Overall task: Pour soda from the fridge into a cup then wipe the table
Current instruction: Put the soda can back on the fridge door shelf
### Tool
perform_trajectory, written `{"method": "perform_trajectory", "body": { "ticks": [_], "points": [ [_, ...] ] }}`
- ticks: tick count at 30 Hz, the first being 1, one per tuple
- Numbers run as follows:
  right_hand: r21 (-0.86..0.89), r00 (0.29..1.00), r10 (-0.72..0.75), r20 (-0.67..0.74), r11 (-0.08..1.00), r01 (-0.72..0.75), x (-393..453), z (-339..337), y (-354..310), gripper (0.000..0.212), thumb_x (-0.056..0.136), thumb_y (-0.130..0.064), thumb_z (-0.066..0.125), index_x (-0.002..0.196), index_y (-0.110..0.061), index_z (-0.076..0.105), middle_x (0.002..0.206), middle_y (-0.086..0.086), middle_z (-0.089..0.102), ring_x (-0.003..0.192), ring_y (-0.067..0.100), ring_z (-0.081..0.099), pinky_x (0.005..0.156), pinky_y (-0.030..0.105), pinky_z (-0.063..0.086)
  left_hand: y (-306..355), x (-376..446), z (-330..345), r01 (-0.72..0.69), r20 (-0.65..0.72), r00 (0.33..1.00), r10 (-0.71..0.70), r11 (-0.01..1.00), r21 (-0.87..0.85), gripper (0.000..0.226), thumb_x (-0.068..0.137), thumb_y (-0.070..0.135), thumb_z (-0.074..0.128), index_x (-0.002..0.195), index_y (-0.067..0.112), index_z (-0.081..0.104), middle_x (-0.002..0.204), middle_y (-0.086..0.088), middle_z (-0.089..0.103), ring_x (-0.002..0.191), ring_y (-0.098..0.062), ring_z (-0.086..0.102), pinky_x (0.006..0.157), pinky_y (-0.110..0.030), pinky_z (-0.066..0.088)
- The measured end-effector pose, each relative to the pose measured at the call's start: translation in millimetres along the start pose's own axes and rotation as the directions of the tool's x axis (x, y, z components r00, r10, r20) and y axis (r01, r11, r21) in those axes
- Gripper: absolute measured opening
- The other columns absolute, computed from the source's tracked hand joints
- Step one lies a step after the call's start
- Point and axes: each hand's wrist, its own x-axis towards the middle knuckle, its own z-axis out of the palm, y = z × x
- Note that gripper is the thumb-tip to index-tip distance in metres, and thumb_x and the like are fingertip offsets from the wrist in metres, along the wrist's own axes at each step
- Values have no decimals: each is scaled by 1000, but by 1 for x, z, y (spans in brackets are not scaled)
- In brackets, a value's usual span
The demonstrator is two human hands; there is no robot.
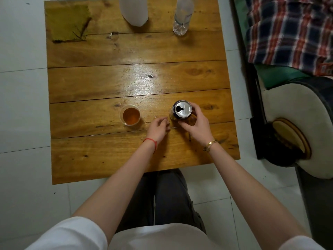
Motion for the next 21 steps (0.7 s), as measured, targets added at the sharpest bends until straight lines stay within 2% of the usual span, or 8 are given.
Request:
{"method": "perform_trajectory", "body": {
  "ticks": [2,3,8,10,12,14,17,21],
  "points": [
    [-3,1000,-4,11,1000,4,1,-1,1,70,73,-22,84,132,-21,46,129,-8,57,118,5,52,95,7,41,0,3,3,14,3,1000,-14,1000,-27,31,103,16,41,131,10,54,112,-5,62,97,-18,61,92,-35,52],
    [2,1000,-9,16,1000,9,0,-2,0,70,71,-23,85,130,-20,47,127,-8,58,117,6,54,96,8,42,0,5,4,24,7,1000,-23,999,-42,31,103,16,40,131,10,54,112,-6,62,97,-19,61,93,-36,52],
    [77,1000,-3,1,997,3,-11,-6,-17,69,68,-23,88,126,-17,50,125,-5,62,117,5,58,99,20,49,10,-7,3,83,42,996,-79,989,-125,30,104,23,38,127,16,56,116,-4,62,90,-15,60,87,-32,51],
    [103,1000,-13,15,995,11,-19,-11,-34,69,68,-27,87,126,-20,50,124,-8,62,116,2,57,98,26,52,20,-21,-1,105,60,994,-96,978,-178,27,104,28,38,119,18,58,111,-1,65,90,-11,62,92,-33,49],
    [121,999,-35,31,992,31,-30,-18,-54,69,67,-34,86,126,-23,50,125,-10,61,118,4,57,98,31,53,32,-38,-7,121,80,991,-103,957,-264,27,104,29,40,115,15,60,104,-1,68,93,-12,65,93,-32,50],
    [136,997,-53,55,990,45,-41,-25,-76,70,67,-38,84,127,-26,50,128,-10,60,120,6,56,99,34,53,45,-55,-15,126,92,991,-99,923,-363,30,102,27,46,116,6,62,108,-10,71,97,-18,68,90,-33,55],
    [136,991,-86,100,988,72,-60,-37,-111,71,72,-34,83,133,-25,49,131,-11,57,122,4,54,100,29,51,63,-87,-29,96,86,994,-66,901,-422,33,100,26,51,118,0,63,110,-18,71,99,-25,70,88,-36,58],
    [106,972,-154,177,985,137,-88,-53,-153,68,81,-37,74,141,-24,45,133,-16,54,119,-8,50,98,15,46,80,-136,-48,22,79,997,13,904,-426,37,102,32,48,123,4,62,112,-13,72,106,-23,69,94,-36,55]
  ]
}}
